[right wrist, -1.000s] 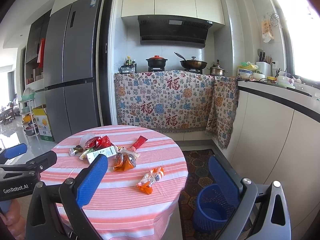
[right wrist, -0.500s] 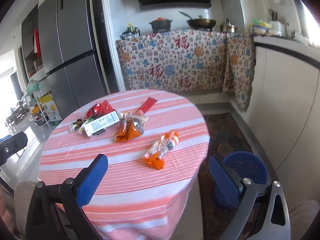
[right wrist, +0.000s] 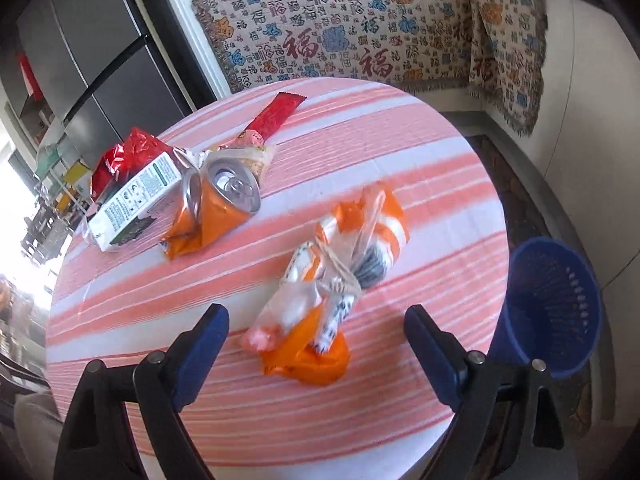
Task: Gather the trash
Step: 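Grasp the crushed orange can with the left gripper while the right grasps the orange snack bag, then lift the can with the left gripper while the right lifts the snack bag toward the basket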
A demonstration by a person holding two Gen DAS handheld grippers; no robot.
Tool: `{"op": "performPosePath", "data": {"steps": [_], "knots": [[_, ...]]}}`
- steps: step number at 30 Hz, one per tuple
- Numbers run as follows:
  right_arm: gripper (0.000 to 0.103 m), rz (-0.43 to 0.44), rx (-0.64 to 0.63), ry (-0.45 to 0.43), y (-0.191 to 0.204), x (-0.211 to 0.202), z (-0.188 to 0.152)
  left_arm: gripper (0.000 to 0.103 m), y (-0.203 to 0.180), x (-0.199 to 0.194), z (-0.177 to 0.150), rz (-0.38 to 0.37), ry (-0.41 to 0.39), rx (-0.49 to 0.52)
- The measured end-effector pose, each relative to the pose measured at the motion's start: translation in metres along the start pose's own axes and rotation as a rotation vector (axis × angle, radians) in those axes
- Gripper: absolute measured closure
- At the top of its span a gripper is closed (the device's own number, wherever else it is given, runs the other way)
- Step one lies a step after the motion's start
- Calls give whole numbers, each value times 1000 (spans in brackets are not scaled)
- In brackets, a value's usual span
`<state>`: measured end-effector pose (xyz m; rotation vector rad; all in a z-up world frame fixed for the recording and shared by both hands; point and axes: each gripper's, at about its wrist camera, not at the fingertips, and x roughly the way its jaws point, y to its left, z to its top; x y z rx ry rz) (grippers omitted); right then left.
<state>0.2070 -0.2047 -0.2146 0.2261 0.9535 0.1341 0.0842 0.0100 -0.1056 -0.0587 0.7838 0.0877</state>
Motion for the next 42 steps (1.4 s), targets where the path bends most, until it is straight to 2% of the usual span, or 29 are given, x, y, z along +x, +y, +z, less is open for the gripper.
{"op": "performPosePath", "data": {"steps": [2, 4, 6, 9, 12, 16, 19, 22, 27, 29, 32, 33, 38, 42], "knots": [[18, 9, -43, 17, -1, 6, 6, 0, -4, 13, 2, -18, 25, 9], [39, -9, -131, 19, -1, 10, 12, 0, -11, 26, 7, -56, 58, 20], [53, -27, -188, 31, -9, 14, 20, 0, -19, 40, 16, -129, 95, 24], [53, -43, -269, 42, -25, 21, 34, 0, -40, 68, 37, -242, 158, 22], [53, -27, -295, 43, -36, 23, 40, 0, -63, 99, 65, -333, 210, 27], [50, -31, -314, 17, -34, 23, 36, 0, -84, 138, 92, -348, 263, 5], [50, -15, -344, 15, -26, 24, 34, 1, -94, 168, 106, -321, 301, -12], [50, -2, -368, 10, -22, 23, 31, 1, -100, 194, 110, -248, 335, -26], [50, 60, -384, 13, -24, 22, 32, 3, -97, 220, 112, -190, 368, -62], [50, 89, -362, 21, -28, 22, 34, 21, -98, 224, 112, -182, 377, -68], [47, 144, -287, 51, -40, 19, 39, 22, -99, 221, 110, -185, 364, -49], [43, 87, -209, 34, -45, 16, 40, 22, -100, 218, 107, -185, 360, -40], [39, 163, -48, 52, -73, 6, 43, 22, -96, 189, 87, -172, 345, 11], [37, 240, 84, 78, -90, 22, 57, 22, -87, 159, 61, -142, 324, 43]]}}
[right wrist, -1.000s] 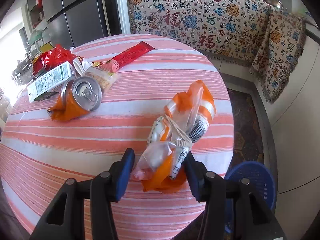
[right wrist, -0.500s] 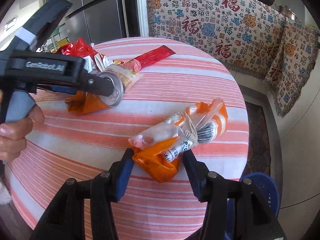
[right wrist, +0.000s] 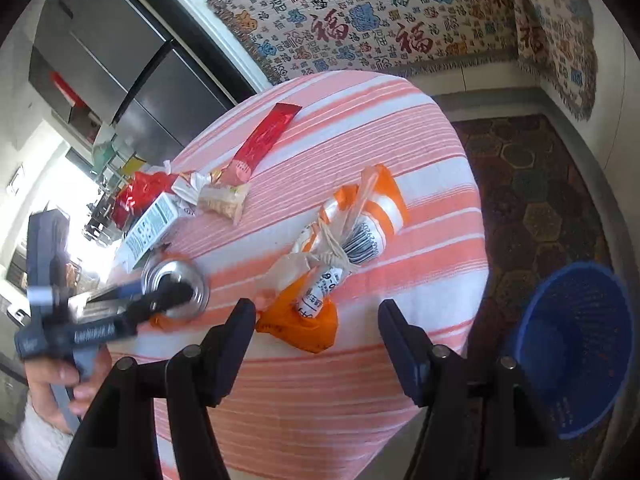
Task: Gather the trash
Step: 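Lift the can with the left gripper while the right lifts the snack bag toward the basket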
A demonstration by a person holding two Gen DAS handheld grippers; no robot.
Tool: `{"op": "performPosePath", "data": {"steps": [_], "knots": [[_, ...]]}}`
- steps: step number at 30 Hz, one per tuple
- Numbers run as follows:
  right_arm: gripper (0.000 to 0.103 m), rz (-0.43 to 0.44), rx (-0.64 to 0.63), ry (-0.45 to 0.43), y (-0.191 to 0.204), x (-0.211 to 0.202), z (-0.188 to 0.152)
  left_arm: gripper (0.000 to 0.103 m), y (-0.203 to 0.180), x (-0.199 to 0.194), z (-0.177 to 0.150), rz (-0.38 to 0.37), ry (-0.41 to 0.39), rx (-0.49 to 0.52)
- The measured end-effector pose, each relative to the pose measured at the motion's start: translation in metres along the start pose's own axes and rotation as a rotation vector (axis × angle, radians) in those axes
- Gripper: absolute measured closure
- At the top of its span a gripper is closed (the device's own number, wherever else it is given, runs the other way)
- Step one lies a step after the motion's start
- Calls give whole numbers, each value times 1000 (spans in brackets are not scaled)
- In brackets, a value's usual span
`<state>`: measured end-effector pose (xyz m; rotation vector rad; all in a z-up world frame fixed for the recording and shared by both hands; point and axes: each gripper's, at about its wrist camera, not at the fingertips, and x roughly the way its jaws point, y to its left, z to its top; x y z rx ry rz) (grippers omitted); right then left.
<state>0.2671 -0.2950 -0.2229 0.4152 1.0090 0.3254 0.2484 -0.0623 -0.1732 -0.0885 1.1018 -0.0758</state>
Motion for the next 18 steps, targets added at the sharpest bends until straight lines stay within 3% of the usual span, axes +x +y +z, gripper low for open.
{"op": "performPosePath", "data": {"steps": [3, 5, 7, 10, 13, 18], "knots": [[36, -29, -24, -31, 6, 16, 23, 22, 3, -14, -19, 26, -14, -1], [36, -26, -105, -28, 18, 29, 31, 21, 5, -19, -25, 45, -28, 7], [37, 9, -187, 2, 34, 35, 31, 21, 6, -20, -26, 65, -32, 22], [37, 34, -201, 37, 43, 30, 29, 20, 14, -21, -28, 47, -22, 25], [37, -28, -119, 53, 34, 10, 28, 18, 21, -22, -31, 24, -24, 5], [35, -25, 199, 32, -8, -19, 32, 18, 26, -23, -35, -16, -38, -28]]}}
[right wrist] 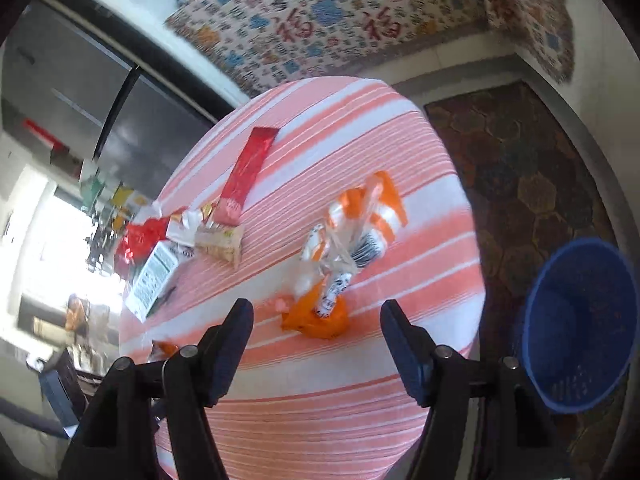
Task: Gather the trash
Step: 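Lift the can with the left gripper while the right lifts the snack bag toward the basket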
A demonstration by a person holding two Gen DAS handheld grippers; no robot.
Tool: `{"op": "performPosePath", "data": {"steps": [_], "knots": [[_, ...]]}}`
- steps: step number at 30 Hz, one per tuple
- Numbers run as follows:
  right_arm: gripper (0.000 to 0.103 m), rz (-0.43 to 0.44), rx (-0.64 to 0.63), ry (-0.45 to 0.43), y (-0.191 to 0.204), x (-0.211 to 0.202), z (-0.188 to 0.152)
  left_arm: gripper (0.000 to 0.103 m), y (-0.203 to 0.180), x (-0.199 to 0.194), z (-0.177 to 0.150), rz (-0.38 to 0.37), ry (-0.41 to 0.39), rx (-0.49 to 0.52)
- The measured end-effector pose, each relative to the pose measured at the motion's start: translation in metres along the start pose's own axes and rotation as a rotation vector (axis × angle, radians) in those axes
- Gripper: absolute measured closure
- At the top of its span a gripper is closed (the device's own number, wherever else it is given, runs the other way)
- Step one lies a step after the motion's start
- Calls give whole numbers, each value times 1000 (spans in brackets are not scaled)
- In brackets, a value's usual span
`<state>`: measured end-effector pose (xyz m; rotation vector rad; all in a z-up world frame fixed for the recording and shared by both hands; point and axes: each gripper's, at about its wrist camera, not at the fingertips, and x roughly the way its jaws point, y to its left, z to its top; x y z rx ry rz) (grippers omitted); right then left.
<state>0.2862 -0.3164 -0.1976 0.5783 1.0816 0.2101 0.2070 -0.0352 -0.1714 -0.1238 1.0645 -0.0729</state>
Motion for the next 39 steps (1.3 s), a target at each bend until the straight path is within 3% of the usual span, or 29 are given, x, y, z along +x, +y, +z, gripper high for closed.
{"op": "performPosePath", "data": {"steps": [4, 7, 10, 12, 15, 21, 24, 26, 27, 29, 32, 39], "knots": [[32, -59, 105, -4, -15, 8, 18, 18, 3, -6, -3, 7, -21, -2], [32, -97, 57, 19, -4, 28, 35, 17, 6, -8, -1, 4, -23, -14], [36, -138, -162, 45, 33, 52, 41, 17, 9, -8, -1, -3, -14, -19], [38, -124, -383, 62, 69, 64, 36, 17, 11, -9, -1, -10, -10, -14], [38, -114, -575, 74, 95, 63, 24, 12, 13, -10, -4, -22, -4, 12], [36, -158, -466, 116, 86, 50, 26, 11, 4, -3, -4, -26, 11, 36], [36, -155, -387, 132, 85, 51, 30, 11, -2, 1, 1, 13, 17, 59], [36, -208, -394, 140, 88, 59, 32, 13, 1, 6, 6, 56, 29, 42], [36, -260, -398, 160, 87, 65, 33, 18, 5, 6, 7, 42, 30, 25], [66, -275, -392, 181, 86, 66, 34, 25, 8, 5, 10, 12, 39, 4], [65, -272, -423, 166, 87, 55, 28, 26, 6, 0, 9, 29, 13, 21], [65, -260, -466, 85, 77, 3, 18, 25, -28, -19, 21, -46, -34, 44]]}}
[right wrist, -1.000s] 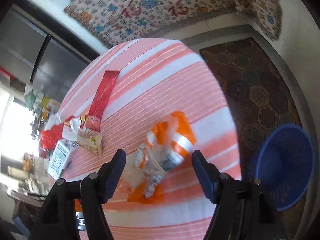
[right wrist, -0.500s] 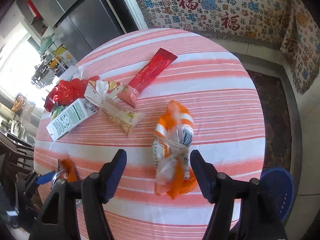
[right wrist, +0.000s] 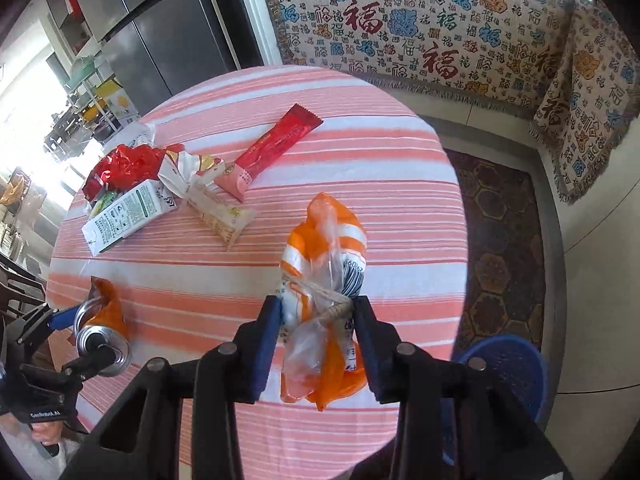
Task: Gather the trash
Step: 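Lift the can with the left gripper while the right lifts the snack bag toward the basket, then drop the can and snack bag into the blue basket, opening both grippers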
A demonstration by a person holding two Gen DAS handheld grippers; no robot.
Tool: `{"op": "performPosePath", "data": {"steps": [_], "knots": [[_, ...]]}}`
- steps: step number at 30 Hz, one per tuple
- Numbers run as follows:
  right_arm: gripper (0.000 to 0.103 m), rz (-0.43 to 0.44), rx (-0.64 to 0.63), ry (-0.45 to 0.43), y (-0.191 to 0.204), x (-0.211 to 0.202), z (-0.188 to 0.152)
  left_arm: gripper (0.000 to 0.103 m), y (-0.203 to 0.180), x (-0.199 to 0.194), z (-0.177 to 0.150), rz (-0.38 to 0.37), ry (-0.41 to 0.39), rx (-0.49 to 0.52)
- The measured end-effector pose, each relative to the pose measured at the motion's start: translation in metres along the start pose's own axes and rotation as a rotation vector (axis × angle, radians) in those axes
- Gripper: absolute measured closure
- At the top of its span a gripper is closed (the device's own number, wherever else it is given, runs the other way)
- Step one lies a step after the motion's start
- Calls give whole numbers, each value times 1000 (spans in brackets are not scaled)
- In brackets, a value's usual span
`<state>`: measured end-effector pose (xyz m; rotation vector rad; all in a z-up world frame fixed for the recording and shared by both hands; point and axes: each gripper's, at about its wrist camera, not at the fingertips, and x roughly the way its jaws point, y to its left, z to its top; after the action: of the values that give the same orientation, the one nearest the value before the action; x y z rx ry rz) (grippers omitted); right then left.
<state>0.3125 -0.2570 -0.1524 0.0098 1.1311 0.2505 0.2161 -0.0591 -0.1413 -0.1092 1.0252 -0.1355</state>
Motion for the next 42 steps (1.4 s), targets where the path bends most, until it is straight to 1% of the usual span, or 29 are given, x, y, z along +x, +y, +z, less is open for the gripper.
{"op": "performPosePath", "data": {"steps": [3, 4, 6, 9, 12, 14, 16, 20, 23, 26, 29, 33, 36, 37, 38, 39, 40, 42], "knots": [[65, -32, 33, -30, -30, -20, -13, 25, -36, -3, 13, -34, -19, 49], [65, -47, 50, -40, -41, -28, -19, 25, -51, -3, 16, -30, -26, 48], [65, -74, 91, -54, -69, -40, -31, 25, -86, 2, 23, -70, -28, 89], [65, -128, 173, -61, -120, -55, -56, 25, -141, 14, 28, -123, -22, 155], [65, -188, 243, -45, -163, -54, -80, 25, -200, 34, 29, -165, 0, 212], [65, -216, 296, -29, -193, -50, -97, 25, -232, 51, 30, -189, 20, 239], [65, -232, 339, -19, -216, -45, -112, 25, -261, 72, 31, -217, 44, 267], [65, -222, 425, -22, -254, -37, -134, 25, -302, 106, 28, -233, 76, 321], [64, -205, 465, -17, -277, -33, -142, 25, -323, 129, 26, -243, 98, 342], [64, -210, 474, -26, -292, -33, -144, 24, -337, 147, 24, -253, 116, 363], [64, -188, 496, -20, -304, -29, -150, 24, -347, 162, 21, -249, 132, 393], [64, -178, 513, -11, -314, -25, -152, 24, -362, 185, 19, -231, 149, 419], [63, -159, 528, -8, -317, -21, -152, 23, -372, 194, 13, -238, 155, 454], [62, -153, 533, -9, -318, -21, -152, 22, -376, 197, 10, -241, 158, 470], [62, -146, 540, -13, -319, -19, -151, 19, -379, 203, 8, -241, 162, 489], [52, -146, 547, -15, -320, -19, -151, 14, -381, 209, 7, -231, 162, 503], [40, -150, 558, -20, -321, -18, -151, 7, -383, 210, 5, -218, 154, 514], [38, -149, 578, -32, -324, -21, -151, 6, -382, 208, 4, -207, 137, 519]]}}
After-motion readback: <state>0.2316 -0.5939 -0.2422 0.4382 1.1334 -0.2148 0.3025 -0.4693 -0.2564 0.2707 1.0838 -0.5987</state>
